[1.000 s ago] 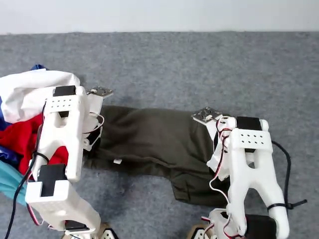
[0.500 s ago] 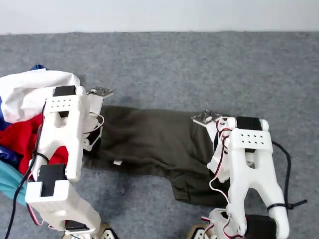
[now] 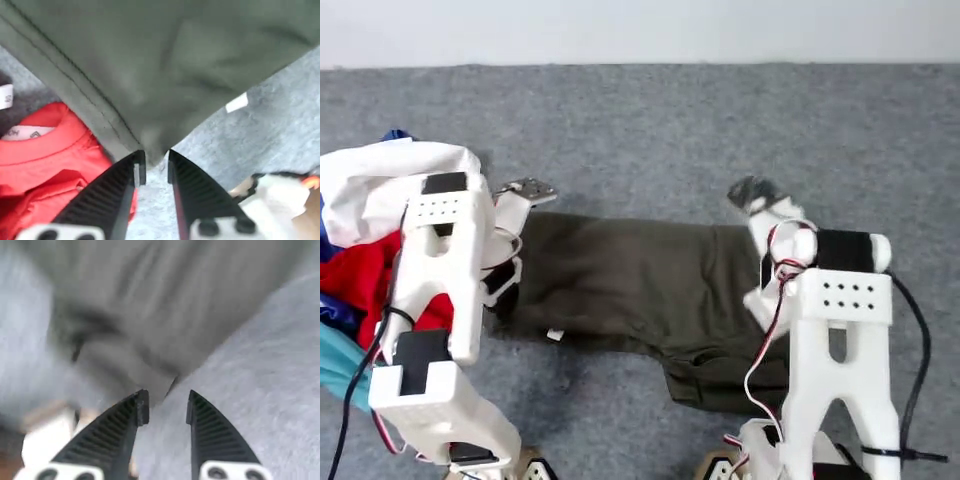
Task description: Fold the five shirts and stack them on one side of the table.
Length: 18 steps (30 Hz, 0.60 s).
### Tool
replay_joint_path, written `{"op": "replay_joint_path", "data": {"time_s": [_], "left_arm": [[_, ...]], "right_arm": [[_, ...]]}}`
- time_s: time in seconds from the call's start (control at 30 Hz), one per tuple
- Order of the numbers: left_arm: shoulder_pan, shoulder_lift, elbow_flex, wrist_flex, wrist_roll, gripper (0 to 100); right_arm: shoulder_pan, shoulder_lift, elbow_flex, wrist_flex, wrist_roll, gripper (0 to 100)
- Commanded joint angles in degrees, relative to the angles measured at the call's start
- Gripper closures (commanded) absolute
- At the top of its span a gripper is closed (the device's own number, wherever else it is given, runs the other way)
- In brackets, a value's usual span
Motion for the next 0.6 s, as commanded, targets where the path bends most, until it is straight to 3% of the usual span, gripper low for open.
{"op": "replay_joint_path", "data": {"time_s": [0.0, 0.13, 0.33, 0.5, 0.57], "left_arm": [[-3.25, -0.44, 0.04, 1.32, -8.7, 92], [-6.33, -0.35, 0.04, 1.67, -10.9, 92], [-6.77, -0.35, 0.13, 1.76, -9.23, 92], [-6.68, -0.35, 0.13, 1.76, -5.98, 92], [-6.68, -0.35, 0.13, 1.76, -4.13, 92]], "right_arm": [[-0.04, -0.04, -1.14, -13.49, -8.09, 86.2], [-1.19, 6.29, 4.84, -26.51, -9.85, 86.1], [0.92, 18.24, 4.48, -36.62, -9.93, 86.1], [6.2, 25.19, -4.92, -32.92, -9.76, 85.3], [7.96, 27.03, -10.46, -28.35, -9.76, 80.4]]}}
